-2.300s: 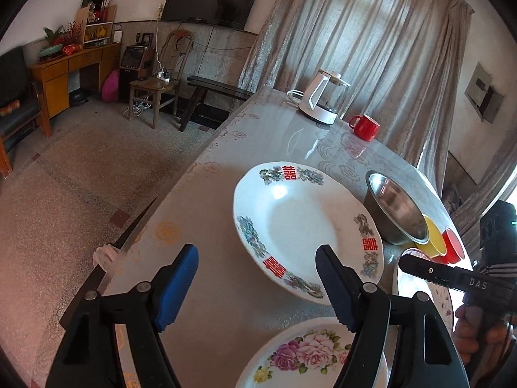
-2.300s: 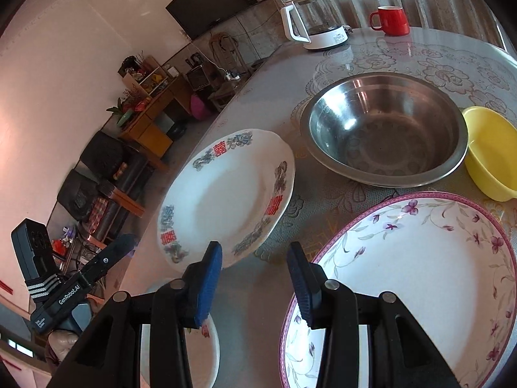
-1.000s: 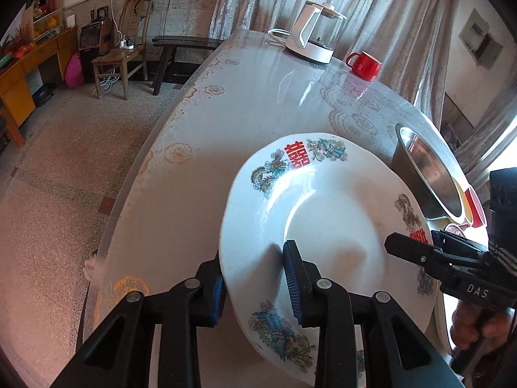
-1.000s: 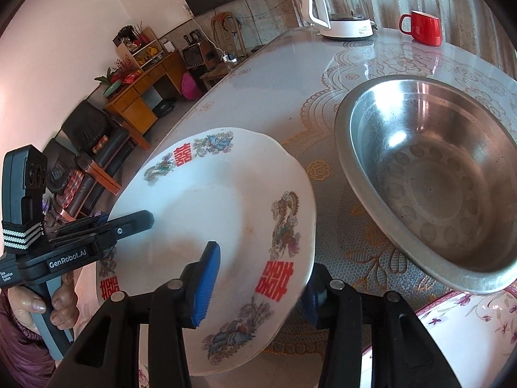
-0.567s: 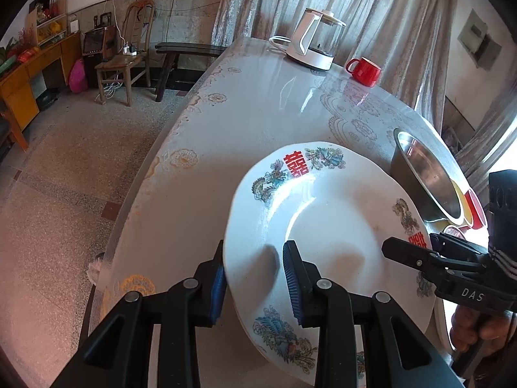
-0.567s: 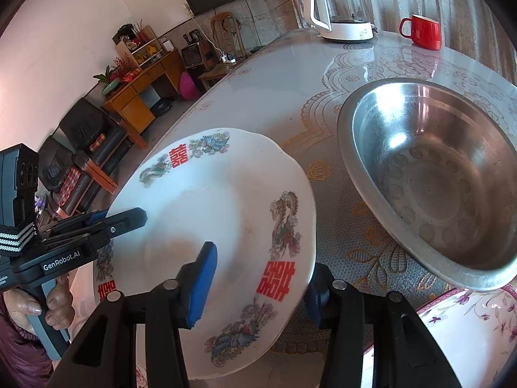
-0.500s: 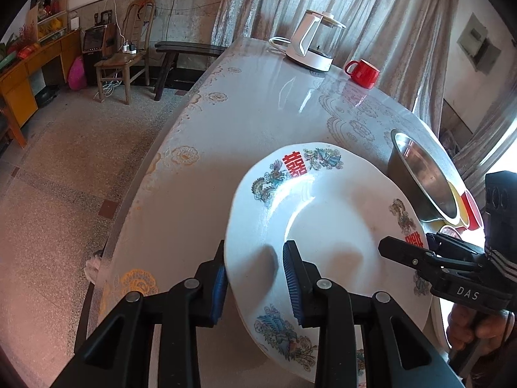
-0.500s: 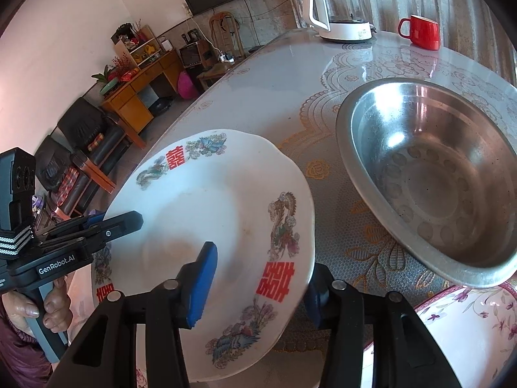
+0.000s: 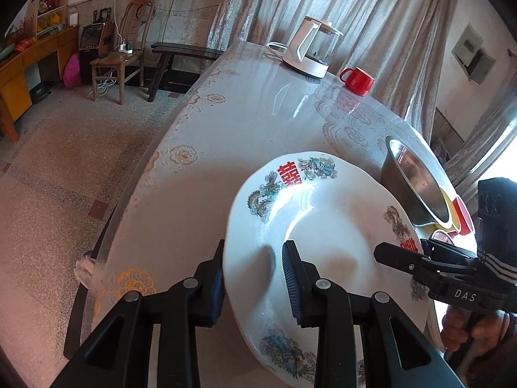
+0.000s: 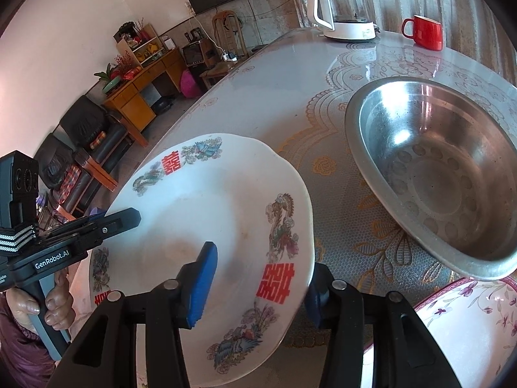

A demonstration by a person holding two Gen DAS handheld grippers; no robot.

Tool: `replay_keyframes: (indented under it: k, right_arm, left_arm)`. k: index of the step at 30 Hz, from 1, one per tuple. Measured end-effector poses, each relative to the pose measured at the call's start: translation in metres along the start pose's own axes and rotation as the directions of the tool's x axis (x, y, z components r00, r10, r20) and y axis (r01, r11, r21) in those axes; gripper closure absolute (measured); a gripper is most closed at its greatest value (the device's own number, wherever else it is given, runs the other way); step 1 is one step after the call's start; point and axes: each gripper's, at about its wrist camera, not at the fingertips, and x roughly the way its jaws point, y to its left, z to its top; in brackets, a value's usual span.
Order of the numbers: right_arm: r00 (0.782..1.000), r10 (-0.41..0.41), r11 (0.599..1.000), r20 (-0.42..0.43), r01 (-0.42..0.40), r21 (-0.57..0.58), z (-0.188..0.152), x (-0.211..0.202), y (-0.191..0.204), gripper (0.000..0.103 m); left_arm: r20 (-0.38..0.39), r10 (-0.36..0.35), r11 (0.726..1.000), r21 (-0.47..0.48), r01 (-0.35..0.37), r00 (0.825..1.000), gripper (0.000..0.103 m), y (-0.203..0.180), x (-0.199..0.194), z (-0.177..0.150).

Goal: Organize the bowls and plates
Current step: 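Lift the red-character plate with the left tool toward the purple-flowered plate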

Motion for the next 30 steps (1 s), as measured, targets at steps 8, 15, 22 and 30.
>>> replay_keyframes:
  k: [8,15,22,30]
  right_arm:
    - [1.0,0.005,1.0,0.015,-0.005,-0.004,-0.005,-0.005,0.003,0.056]
    - [0.996,0.077,0.996,0.041,-0.078,0.04,-0.01,-0.014,-0.003,0.058]
    - [0.995,0.084,0.995,0.05,-0.087,0.057,-0.021,-0.02,-0.012,0.066]
    - [0.995,0.077,0.997,0.055,-0.078,0.017,-0.032,-0.024,-0.008,0.072]
  left_arm:
    - [0.034,-0.029,1.0,-0.004,0.029,0.999,0.072,0.002,-0.02,-0.01]
    - [0.064,-0.006,0.999,0.041,0.004,0.998,0.072,-0.007,-0.031,-0.021]
    - [0.076,-0.023,0.997,0.081,0.017,0.997,0.072,-0.017,-0.04,-0.035]
    - [0.109,-0.048,0.995,0.094,0.037,0.993,0.071,-0.024,-0.051,-0.042]
